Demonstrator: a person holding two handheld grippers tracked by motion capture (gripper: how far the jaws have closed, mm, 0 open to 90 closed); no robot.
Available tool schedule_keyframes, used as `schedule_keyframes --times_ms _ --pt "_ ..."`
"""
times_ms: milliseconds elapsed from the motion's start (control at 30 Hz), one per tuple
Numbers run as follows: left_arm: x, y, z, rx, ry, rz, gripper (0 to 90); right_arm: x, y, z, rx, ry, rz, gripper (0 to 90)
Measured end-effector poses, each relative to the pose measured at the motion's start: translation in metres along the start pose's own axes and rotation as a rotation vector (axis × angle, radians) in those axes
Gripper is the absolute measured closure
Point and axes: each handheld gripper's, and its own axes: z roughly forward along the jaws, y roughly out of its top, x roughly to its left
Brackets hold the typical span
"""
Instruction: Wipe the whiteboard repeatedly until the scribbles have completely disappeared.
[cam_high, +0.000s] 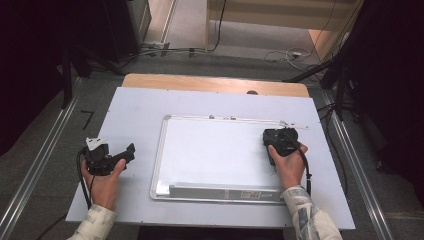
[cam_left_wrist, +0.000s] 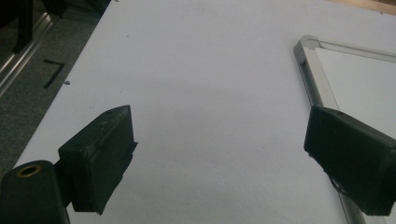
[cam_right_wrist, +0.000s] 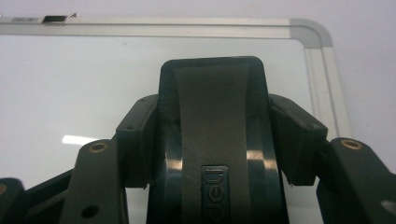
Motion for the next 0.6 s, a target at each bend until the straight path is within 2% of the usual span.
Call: schedule_keyframes --times_ms 200,300,333,367,400,433,567,600 --pt "0.000 0.000 0.000 0.000 0.003 0.001 9.1 -0.007 0.012 0.010 0.004 -0.022 0.015 37.6" --pt "0.000 0.000 0.001 0.004 0.000 0.004 9.1 -0.004 0.015 0.013 0.004 -0.019 0.002 37.5" --pt "0.000 0.000 0.002 0.004 0.000 0.003 9.1 0.001 0.016 0.014 0.012 0.000 0.003 37.4" --pt "-0.001 0.000 0.002 0.006 0.000 0.004 9.1 0.001 0.016 0.014 0.012 0.000 0.003 37.4" --pt "-0.001 0.000 0.002 0.005 0.000 0.004 9.1 0.009 0.015 0.014 0.011 0.010 -0.021 37.5" --pt "-0.001 0.001 0.001 0.004 0.000 0.004 9.1 0.011 0.014 0.014 0.013 0.015 -0.028 37.5" --pt "-0.001 0.000 0.001 0.005 0.000 0.003 9.1 0.012 0.015 0.014 0.018 0.025 -0.031 37.5" --pt "0.000 0.000 0.001 0.005 0.000 0.002 9.1 0.008 0.016 0.015 0.013 0.010 -0.030 37.5"
